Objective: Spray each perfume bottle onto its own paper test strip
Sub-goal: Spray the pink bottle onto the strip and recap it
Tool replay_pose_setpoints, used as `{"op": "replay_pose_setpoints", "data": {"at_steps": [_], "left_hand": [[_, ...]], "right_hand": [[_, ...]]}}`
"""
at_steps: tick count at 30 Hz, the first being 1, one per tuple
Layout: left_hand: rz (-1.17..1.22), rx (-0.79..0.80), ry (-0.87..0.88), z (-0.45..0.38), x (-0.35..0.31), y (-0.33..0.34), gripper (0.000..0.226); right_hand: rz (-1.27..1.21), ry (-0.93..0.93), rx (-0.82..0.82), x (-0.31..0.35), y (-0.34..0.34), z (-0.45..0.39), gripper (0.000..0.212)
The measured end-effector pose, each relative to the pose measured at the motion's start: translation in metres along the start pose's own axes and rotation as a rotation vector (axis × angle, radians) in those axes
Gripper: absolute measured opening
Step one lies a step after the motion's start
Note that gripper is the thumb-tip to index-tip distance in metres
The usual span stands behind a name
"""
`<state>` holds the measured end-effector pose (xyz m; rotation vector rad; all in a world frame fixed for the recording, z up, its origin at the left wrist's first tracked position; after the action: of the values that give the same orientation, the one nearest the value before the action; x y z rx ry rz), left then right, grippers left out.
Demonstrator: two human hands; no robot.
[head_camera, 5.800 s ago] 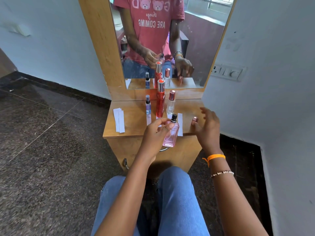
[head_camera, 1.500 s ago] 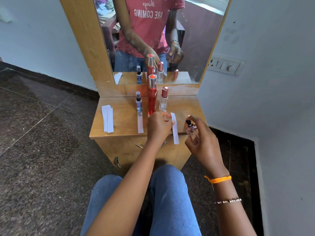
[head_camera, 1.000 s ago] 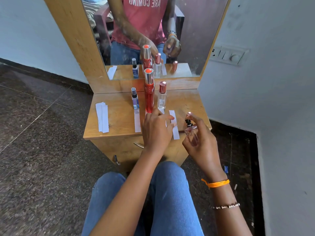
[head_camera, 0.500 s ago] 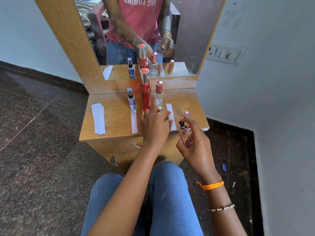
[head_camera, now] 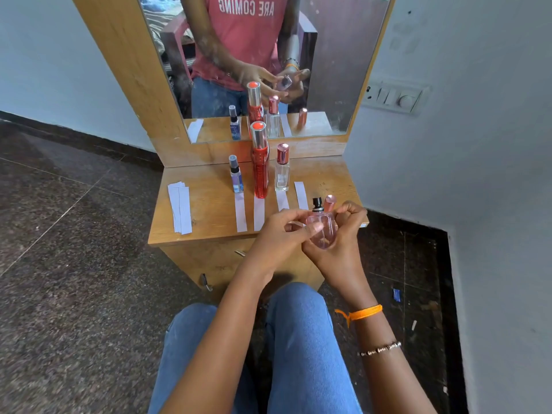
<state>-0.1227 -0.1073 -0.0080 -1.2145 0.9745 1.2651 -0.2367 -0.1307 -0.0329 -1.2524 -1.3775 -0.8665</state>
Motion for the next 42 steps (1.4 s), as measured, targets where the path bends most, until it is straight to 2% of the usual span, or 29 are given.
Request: {"op": "replay_pose_setpoints", "data": {"at_steps": [5,8,11,14,17,20,22,24,25,29,34,38,42], "left_hand": [[0.035,-0.006,0.022,0.004,-0.001,-0.005,0.007],[0.071,-0.025,0.014,0.002,0.0,-0.009,0.009],[0.093,-0.037,-0.001,0.002,0.004,-0.013,0.013],[0.078,-0.067,0.012,0.003,0.006,-0.013,0.013],[0.078,-0.086,0.028,0.005,0.006,-0.014,0.015],[0.106,-0.092,0.046,0.006,0.004,-0.017,0.015],[0.096,-0.103,0.071,0.007,0.002,-0.021,0.015],[0.095,-0.108,0.078,0.007,0.001,-0.023,0.017],[0.097,-0.108,0.081,0.007,0.001,-0.024,0.017],[0.107,-0.107,0.079,0.008,0.001,-0.023,0.018],[0.168,-0.083,0.07,0.011,0.001,-0.026,0.026],[0.109,-0.114,0.109,0.012,0.001,-0.025,0.031],[0.038,-0.171,0.138,0.012,0.0,-0.02,0.027]], "right_hand": [[-0.182,-0.004,0.143,0.002,-0.002,0.008,0.05],[-0.195,-0.011,-0.025,-0.001,-0.012,0.006,0.038],[0.075,-0.062,-0.225,-0.007,-0.02,-0.009,0.033],[0.43,-0.143,-0.132,-0.016,-0.019,-0.031,0.041],[0.565,-0.117,-0.023,-0.023,-0.019,-0.048,0.036],[0.461,-0.072,-0.051,-0.008,-0.026,-0.056,0.025],[0.146,-0.009,-0.043,0.016,-0.03,-0.055,0.026],[-0.105,-0.033,0.055,0.043,-0.027,-0.052,0.026],[-0.132,-0.059,0.12,0.053,-0.024,-0.051,0.026],[0.004,-0.048,0.335,0.06,-0.012,-0.054,0.03],[0.017,-0.002,0.455,0.055,-0.014,-0.053,0.031],[0.07,0.007,0.455,0.058,-0.016,-0.052,0.028],[0.191,-0.016,0.326,0.06,-0.016,-0.054,0.021]]}}
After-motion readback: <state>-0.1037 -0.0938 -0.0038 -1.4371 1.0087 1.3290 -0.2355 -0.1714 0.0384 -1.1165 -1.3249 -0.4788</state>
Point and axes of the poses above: each hand's wrist, its own z-axis away from the middle knuckle, its own y-axis out of the palm, x = y × z, the point moved 3 cm from there along -z, towards the middle knuckle, and after that the axes turned 4 degrees about y, right-handed, at the moved point
